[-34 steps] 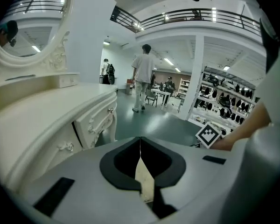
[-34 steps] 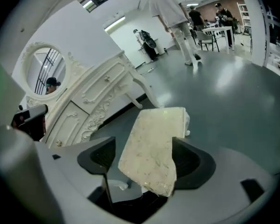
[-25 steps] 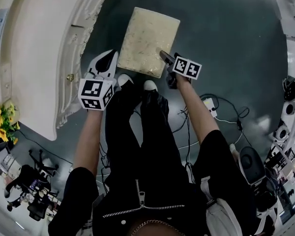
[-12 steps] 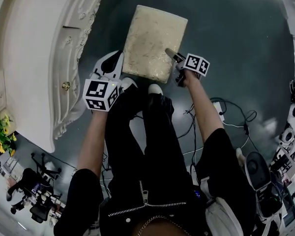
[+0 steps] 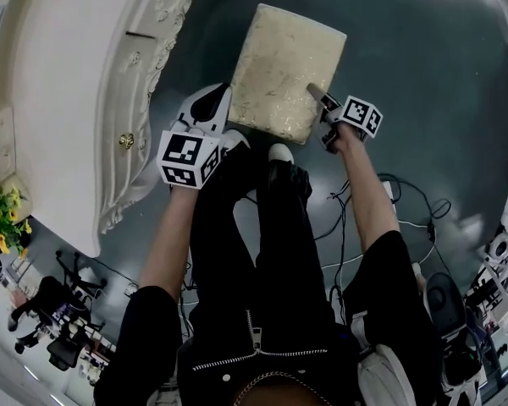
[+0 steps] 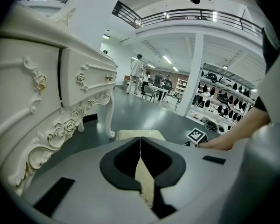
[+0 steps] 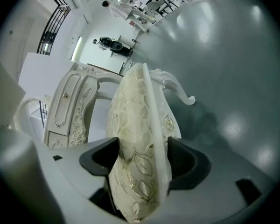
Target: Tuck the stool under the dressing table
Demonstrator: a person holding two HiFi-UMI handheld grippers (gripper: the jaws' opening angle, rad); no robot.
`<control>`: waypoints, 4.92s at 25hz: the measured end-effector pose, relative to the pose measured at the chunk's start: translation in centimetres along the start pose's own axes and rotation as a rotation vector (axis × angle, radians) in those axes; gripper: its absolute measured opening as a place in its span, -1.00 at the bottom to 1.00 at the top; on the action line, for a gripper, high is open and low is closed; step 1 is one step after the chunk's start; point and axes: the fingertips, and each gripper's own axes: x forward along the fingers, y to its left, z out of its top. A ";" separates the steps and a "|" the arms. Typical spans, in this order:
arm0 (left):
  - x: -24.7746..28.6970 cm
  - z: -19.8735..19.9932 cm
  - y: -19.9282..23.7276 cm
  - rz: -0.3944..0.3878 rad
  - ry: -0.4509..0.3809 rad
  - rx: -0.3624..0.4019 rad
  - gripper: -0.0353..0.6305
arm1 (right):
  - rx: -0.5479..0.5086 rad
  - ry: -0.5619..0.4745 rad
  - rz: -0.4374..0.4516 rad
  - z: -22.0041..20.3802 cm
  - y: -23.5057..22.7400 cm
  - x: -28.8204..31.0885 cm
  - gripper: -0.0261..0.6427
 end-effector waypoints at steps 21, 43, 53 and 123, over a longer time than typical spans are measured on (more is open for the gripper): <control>-0.1 -1.1 2.5 0.038 -0.009 0.011 -0.83 | -0.032 0.073 0.039 -2.5 5.3 7.5 0.03; 1.0 -2.0 4.2 0.046 -0.040 0.046 -0.83 | -0.017 0.157 0.190 -5.1 13.9 18.8 -0.05; 1.0 -2.1 5.3 0.053 -0.063 0.055 -0.83 | -0.048 0.168 0.224 -5.3 17.2 23.3 -0.06; -31.4 26.5 2.6 0.373 -0.339 0.007 -0.83 | -1.343 -0.224 0.250 -3.6 61.2 -17.9 -0.91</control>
